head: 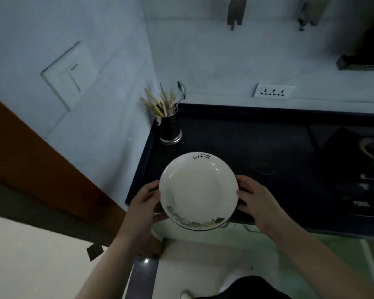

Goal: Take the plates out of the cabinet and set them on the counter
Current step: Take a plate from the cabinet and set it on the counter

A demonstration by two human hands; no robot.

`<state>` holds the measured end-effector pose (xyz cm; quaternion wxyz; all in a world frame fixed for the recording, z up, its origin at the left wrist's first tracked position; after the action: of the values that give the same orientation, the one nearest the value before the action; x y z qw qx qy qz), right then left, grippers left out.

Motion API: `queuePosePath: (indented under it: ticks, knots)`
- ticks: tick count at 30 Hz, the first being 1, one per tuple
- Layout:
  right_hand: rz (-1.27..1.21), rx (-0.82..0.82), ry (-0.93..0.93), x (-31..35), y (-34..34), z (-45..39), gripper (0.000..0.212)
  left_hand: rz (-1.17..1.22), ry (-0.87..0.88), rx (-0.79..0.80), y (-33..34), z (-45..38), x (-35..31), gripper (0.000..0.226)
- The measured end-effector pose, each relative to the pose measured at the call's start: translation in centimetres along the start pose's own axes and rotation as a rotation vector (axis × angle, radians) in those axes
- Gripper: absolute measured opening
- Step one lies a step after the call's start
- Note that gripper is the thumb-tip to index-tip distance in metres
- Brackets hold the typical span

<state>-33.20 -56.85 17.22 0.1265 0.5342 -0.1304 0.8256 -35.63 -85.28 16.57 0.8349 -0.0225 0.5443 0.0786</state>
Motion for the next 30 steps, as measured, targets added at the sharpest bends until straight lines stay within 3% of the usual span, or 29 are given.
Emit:
queuePosePath:
  ticks: [6,17,30]
  knots:
    - [-0.011,-0.069,0.076,-1.9,-0.3,-4.5,0.035,-0.028,-0.048,0.032,2.6,-5.7,0.7,0.026]
    - [0.015,-0.022,0.245,-3.6,3.1,-13.9,0.032,-0.15,-0.155,-0.146,3.4,-14.4,2.4,0.027]
    - [0.028,-0.122,0.313,-4.7,4.7,-17.6,0.035,-0.165,-0.237,-0.093,4.4,-21.9,4.9,0.027]
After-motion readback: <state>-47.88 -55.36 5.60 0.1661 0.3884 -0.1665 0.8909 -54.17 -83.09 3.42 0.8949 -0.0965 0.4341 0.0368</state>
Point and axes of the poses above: each hand's wrist, its own z-axis away from the middle knuckle, its own y-axis out of the palm, x = y × z, the point moved 6 cm from there along -z, towards the middle knuckle, and after that the axes turned 10 degrees about -x, right-handed, at the moved point
